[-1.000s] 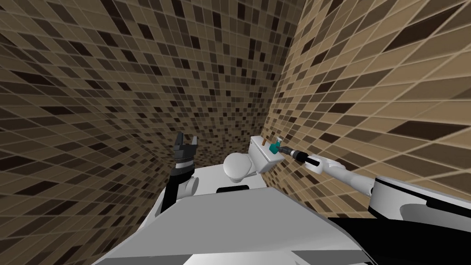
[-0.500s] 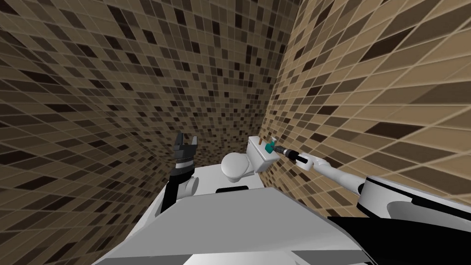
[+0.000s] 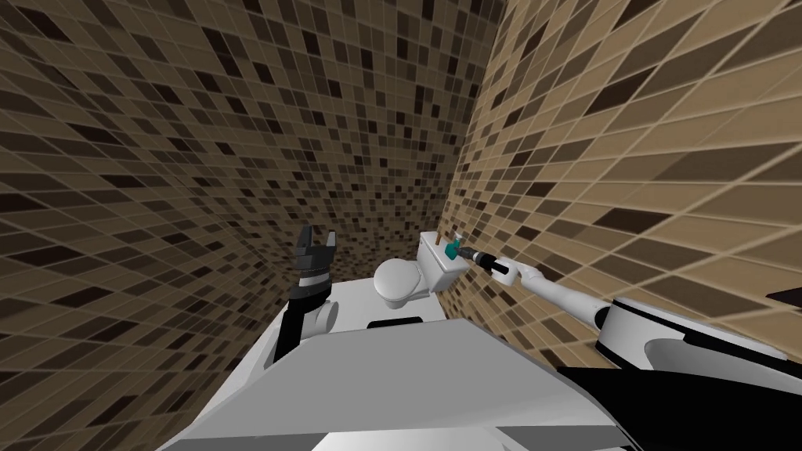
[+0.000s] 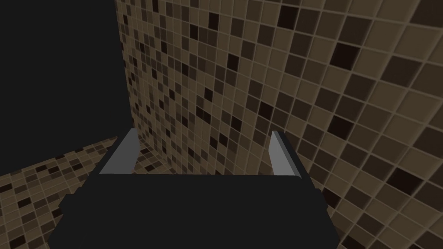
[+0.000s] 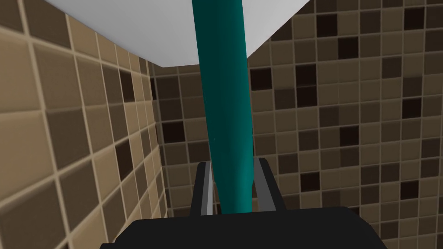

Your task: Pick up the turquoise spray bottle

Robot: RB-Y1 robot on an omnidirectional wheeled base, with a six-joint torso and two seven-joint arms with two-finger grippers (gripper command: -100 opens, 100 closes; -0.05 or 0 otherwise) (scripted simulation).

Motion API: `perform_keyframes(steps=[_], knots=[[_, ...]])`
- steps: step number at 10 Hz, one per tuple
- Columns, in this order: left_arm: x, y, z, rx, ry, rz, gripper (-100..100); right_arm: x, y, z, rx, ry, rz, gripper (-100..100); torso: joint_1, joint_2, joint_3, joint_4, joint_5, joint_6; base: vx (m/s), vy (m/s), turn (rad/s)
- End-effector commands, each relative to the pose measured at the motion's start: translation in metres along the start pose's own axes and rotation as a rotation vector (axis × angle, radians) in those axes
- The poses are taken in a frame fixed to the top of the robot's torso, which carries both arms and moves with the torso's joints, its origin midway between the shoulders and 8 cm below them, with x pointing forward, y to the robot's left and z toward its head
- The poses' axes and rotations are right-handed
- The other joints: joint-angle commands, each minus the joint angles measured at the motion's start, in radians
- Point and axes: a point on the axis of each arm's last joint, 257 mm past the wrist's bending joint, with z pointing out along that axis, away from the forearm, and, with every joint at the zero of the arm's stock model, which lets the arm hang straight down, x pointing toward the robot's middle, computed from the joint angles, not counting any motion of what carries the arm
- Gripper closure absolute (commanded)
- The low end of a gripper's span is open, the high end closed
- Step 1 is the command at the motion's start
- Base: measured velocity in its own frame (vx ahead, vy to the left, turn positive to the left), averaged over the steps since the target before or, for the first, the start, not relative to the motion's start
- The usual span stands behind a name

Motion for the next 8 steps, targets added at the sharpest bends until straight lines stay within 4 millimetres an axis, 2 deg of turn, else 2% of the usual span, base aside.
perform_keyframes(steps=[1,3,4,5,7,8], knots=[[0.000,0.000,0.000,0.000,0.000,0.000,0,0.003,0.004,0.007,0.016,0.010,0.001,100,0.000,0.000,0.000,0.000,0.000,0.000,-0.027,-0.065,0.018],[0.000,0.000,0.000,0.000,0.000,0.000,0,0.006,-0.003,0.006,0.044,0.022,0.001,100,0.003,-0.005,-0.003,-0.002,0.000,0.002,0.003,0.003,-0.003],[0.000,0.000,0.000,0.000,0.000,0.000,0,-0.001,0.029,0.023,0.004,0.006,-0.001,100,0.004,-0.006,-0.004,-0.003,0.000,0.003,-0.043,-0.093,-0.010],[0.000,0.000,0.000,0.000,0.000,0.000,0,-0.003,0.035,0.025,0.005,0.008,-0.001,100,-0.001,-0.005,-0.004,-0.003,-0.001,0.001,-0.075,-0.135,0.050],[0.000,0.000,0.000,0.000,0.000,0.000,0,0.002,0.024,0.025,0.047,0.025,-0.001,100,-0.003,-0.004,-0.003,-0.003,-0.002,0.003,-0.032,-0.051,0.008],[0.000,0.000,0.000,0.000,0.000,0.000,0,-0.007,0.056,0.038,0.009,0.005,-0.004,100,-0.001,-0.006,-0.005,-0.004,-0.001,0.004,-0.075,-0.096,-0.015]])
